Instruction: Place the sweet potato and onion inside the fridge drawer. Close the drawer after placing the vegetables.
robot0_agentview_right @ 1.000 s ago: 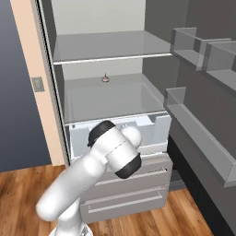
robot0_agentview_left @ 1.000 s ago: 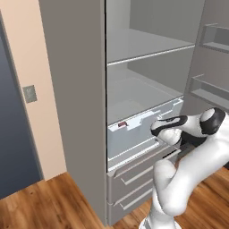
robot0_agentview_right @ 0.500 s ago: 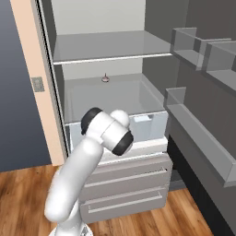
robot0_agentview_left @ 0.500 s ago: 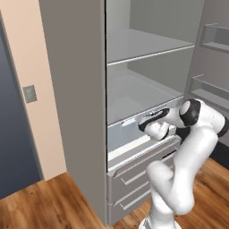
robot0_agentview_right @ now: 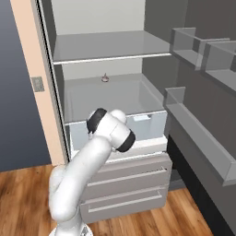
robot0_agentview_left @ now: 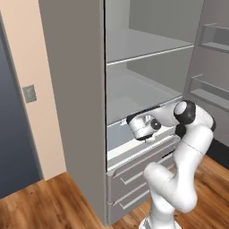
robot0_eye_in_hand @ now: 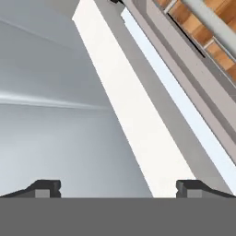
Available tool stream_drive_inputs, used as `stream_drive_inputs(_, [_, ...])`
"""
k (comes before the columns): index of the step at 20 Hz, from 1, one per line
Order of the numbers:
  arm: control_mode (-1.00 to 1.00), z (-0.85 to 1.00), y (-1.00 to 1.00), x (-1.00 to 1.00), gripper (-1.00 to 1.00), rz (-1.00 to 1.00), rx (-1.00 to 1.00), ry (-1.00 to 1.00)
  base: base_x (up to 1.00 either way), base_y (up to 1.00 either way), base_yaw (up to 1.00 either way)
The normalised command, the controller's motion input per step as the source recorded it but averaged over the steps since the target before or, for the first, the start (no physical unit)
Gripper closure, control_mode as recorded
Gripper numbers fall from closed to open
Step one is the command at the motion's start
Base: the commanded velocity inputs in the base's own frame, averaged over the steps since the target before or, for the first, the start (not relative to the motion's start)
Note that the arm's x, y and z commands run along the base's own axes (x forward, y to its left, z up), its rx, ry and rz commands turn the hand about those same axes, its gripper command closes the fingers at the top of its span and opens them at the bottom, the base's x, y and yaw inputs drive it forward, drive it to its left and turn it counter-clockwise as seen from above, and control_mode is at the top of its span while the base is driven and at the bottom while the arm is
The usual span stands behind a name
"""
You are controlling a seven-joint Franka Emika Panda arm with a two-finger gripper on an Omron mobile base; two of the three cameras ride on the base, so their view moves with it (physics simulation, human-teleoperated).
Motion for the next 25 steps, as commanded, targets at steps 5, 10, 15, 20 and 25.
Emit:
stream_drive_inputs(5, [-1.00,0.03,0.03,0.23,-1.00,-0.04,0.06,-0.05,0.00,0.00,0.00])
stream_drive_inputs(10, [-1.00,0.61,-0.31,-0.42,-1.00,-0.01,0.02,-0.02,0.00,0.00,0.00])
stream_drive_inputs(15, [-1.00,0.73,-0.31,-0.77,-1.00,-0.03,0.01,-0.01,0.00,0.00,0.00])
stream_drive_inputs(20, [-1.00,0.78,-0.13,-0.98,-1.00,-0.01,0.01,-0.02,0.00,0.00,0.00])
stream_drive_inputs(25, [-1.00,0.91,-0.17,-0.69,-1.00,-0.03,0.00,-0.02,0.00,0.00,0.00])
